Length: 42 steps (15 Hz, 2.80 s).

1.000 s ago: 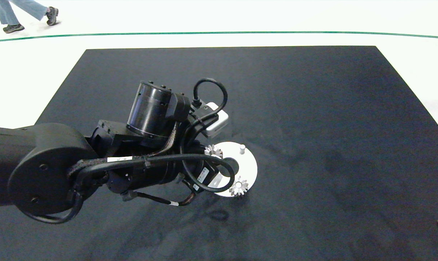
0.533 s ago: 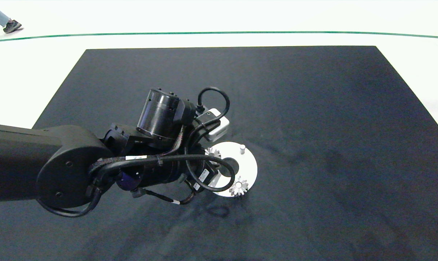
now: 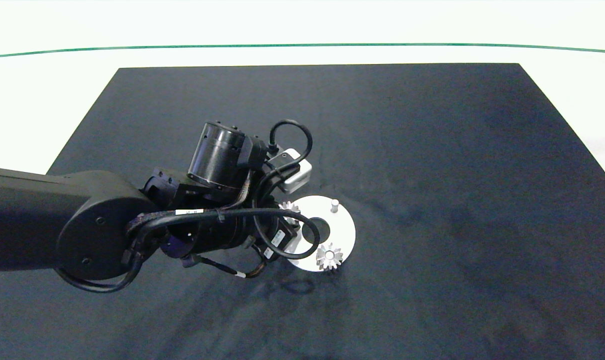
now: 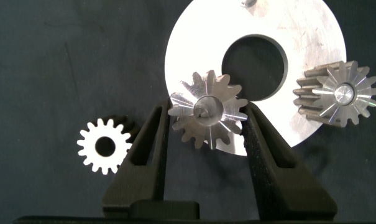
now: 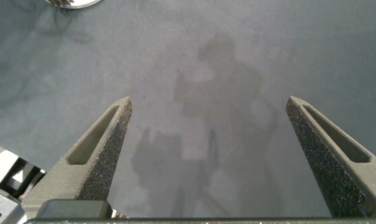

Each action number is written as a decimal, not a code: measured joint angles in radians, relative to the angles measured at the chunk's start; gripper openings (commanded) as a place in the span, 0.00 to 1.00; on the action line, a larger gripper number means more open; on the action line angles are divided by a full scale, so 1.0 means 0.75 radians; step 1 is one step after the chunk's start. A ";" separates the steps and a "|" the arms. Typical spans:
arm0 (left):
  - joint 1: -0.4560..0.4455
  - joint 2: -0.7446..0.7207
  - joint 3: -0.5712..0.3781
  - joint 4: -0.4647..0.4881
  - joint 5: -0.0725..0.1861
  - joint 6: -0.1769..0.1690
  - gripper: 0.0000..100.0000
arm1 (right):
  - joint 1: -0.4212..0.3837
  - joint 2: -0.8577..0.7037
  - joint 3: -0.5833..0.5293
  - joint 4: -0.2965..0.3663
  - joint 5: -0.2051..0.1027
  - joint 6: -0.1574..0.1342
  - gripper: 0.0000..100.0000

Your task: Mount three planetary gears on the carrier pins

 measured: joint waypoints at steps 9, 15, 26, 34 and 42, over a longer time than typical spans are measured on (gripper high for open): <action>0.004 -0.006 0.012 0.001 0.001 -0.005 0.19 | 0.000 -0.008 0.001 0.000 -0.001 -0.003 1.00; 0.000 -0.006 0.014 0.000 0.002 -0.006 0.19 | 0.000 -0.013 -0.002 -0.002 -0.001 -0.005 1.00; -0.002 0.016 -0.021 -0.004 0.001 -0.007 0.19 | 0.000 -0.021 -0.003 -0.007 0.001 -0.014 1.00; 0.026 -0.003 0.023 -0.006 0.000 -0.012 0.19 | 0.001 -0.024 -0.006 -0.007 0.002 -0.014 1.00; 0.040 -0.016 0.045 -0.007 0.000 -0.011 1.00 | 0.004 -0.026 -0.007 -0.007 0.003 -0.015 1.00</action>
